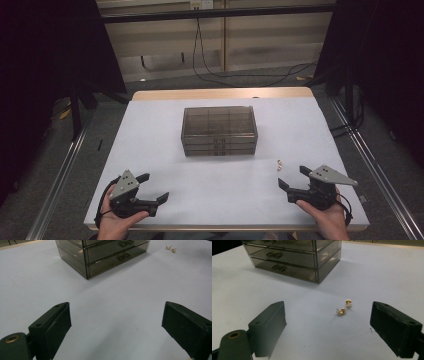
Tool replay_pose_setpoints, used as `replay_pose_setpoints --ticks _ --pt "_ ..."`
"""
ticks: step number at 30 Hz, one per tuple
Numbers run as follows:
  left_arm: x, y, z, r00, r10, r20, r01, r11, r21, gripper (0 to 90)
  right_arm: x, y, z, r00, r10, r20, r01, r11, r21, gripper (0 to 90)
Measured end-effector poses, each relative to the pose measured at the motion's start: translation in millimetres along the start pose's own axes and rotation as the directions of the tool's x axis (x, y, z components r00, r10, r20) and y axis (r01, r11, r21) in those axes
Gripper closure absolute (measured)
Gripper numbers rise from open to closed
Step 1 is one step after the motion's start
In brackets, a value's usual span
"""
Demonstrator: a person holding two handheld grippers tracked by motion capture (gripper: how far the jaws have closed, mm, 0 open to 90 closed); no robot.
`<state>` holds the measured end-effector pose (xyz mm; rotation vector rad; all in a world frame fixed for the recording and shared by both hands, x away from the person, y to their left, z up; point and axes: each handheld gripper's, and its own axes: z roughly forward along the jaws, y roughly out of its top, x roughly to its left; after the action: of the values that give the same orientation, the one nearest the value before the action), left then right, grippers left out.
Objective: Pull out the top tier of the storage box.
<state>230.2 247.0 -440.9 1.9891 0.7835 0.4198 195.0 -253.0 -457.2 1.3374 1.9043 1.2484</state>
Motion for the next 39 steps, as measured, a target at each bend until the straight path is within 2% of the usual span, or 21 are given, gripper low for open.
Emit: replay_pose_setpoints --ticks 1,4,5,9,19,22,27,30,31,34,35,39 --pt "-0.5 0.5 -0.9 0.9999 0.006 -0.013 -0.007 1.0000 -0.005 13.8 -0.6 -0.5 0.4 1.0000 0.006 0.000 -0.006 1.000 0.005 12.9" --pt "-0.2 1.1 -0.1 1.0000 -0.006 -0.008 0.006 1.0000 -0.005 14.1 -0.7 -1.9 2.4 0.9999 0.008 0.009 -0.008 0.999 0.032 12.9" --pt "0.4 1.1 1.4 0.9999 -0.002 -0.016 0.002 1.0000 0.005 14.1 -0.3 -3.1 3.9 0.9999 0.012 -0.011 -0.011 0.999 0.046 12.9" --pt "-1.1 1.9 2.0 0.9999 -0.008 -0.013 0.008 0.9999 0.007 14.4 1.3 -2.1 4.1 0.9999 -0.009 -0.010 0.010 0.999 0.047 12.9" --pt "-9.2 6.2 3.8 0.9996 0.002 0.029 -0.003 0.9999 0.013 16.0 2.6 -0.7 4.1 0.9996 -0.004 -0.026 0.005 0.999 0.048 12.9" --pt "-12.9 7.3 3.7 0.9992 0.016 0.036 -0.017 0.9996 0.021 19.6 5.1 0.2 3.1 0.9996 -0.010 -0.027 0.011 0.999 0.049 13.0" --pt "-17.5 13.8 7.3 0.9988 0.015 0.047 -0.015 0.9998 0.012 23.8 8.2 1.5 3.0 0.9995 -0.012 -0.030 0.014 0.999 0.044 13.1" --pt "-22.7 17.4 11.9 0.9975 0.042 0.057 -0.043 0.9988 0.023 26.7 6.8 1.0 4.3 0.9994 -0.014 -0.032 0.016 0.999 0.051 13.2" --pt "-24.3 18.6 13.2 0.9976 0.054 0.042 -0.056 0.9978 0.036 28.8 6.4 0.8 4.3 0.9993 -0.011 -0.037 0.013 0.999 0.052 13.2" --pt "-26.4 20.6 16.0 0.9980 0.052 0.037 -0.054 0.9976 0.044 30.7 5.3 0.5 4.1 0.9993 -0.010 -0.037 0.012 0.999 0.053 13.2" --pt "-26.5 22.4 17.5 0.9976 0.047 0.051 -0.050 0.9972 0.055 31.3 5.3 0.4 3.9 0.9993 -0.009 -0.037 0.011 0.998 0.055 13.2" --pt "-29.6 25.1 18.7 0.9961 0.070 0.054 -0.074 0.9947 0.072 32.0 6.3 -0.1 4.8 0.9986 -0.014 -0.050 0.017 0.998 0.059 13.1"
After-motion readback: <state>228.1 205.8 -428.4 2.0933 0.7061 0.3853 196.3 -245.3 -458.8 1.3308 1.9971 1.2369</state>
